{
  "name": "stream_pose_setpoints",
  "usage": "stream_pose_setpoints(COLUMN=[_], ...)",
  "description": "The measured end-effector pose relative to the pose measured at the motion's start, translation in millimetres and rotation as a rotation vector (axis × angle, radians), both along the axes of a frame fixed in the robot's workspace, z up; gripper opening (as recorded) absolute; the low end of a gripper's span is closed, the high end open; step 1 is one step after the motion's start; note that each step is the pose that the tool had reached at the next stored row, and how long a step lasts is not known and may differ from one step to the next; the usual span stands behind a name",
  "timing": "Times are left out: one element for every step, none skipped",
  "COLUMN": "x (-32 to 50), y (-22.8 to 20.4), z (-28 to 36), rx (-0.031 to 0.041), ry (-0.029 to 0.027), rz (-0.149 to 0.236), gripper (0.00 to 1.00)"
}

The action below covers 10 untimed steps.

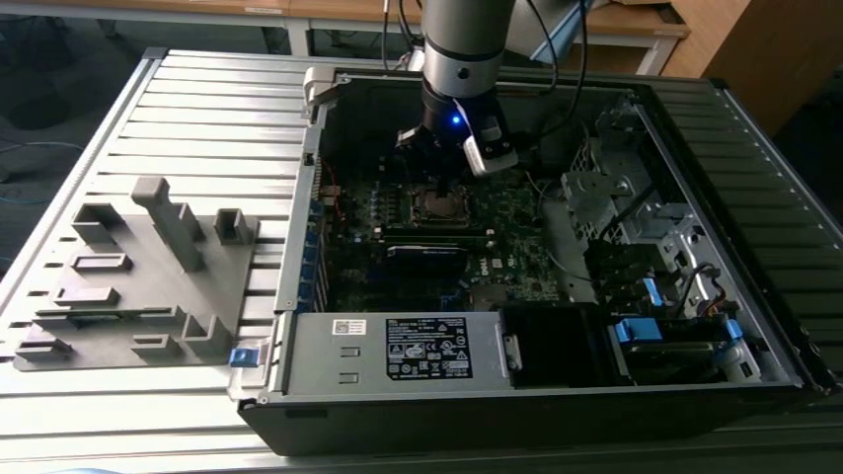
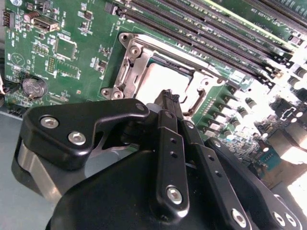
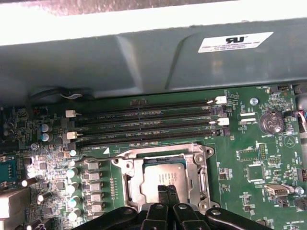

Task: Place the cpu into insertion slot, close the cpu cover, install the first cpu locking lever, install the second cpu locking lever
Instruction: 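Close the cpu cover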

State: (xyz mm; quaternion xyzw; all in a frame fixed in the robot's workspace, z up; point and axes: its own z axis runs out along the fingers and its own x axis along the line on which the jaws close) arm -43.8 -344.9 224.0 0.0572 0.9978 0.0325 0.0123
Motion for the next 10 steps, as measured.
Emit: stream_pose_setpoints(x=[0.0,0.0,0.0,0.0,0.0,0.0,0.0,0.0,0.0,0.0], y=[0.0,0.0,0.0,0.1,0.1,0.1,0.1,0.1,0.1,0.1], z=[0.0,0.0,0.0,0.1,0.7,1.1,1.2,1.2,1.2,1.2], rx=[0.0000,0.0001,0.0001,0.0002,0.0001,0.0004,0.0008,0.0009,0.0010,0.0010], ry=[0.0000,0.0000,0.0000,-0.0001,0.0000,0.0000,-0.0002,-0.0002,-0.0002,-0.0002], rz=[0.000,0.000,0.000,0.000,0.000,0.000,0.000,0.000,0.000,0.000], gripper=[0.11,0.11,0.11,0.11,0.11,0.11,0.11,0.11,0.11,0.11])
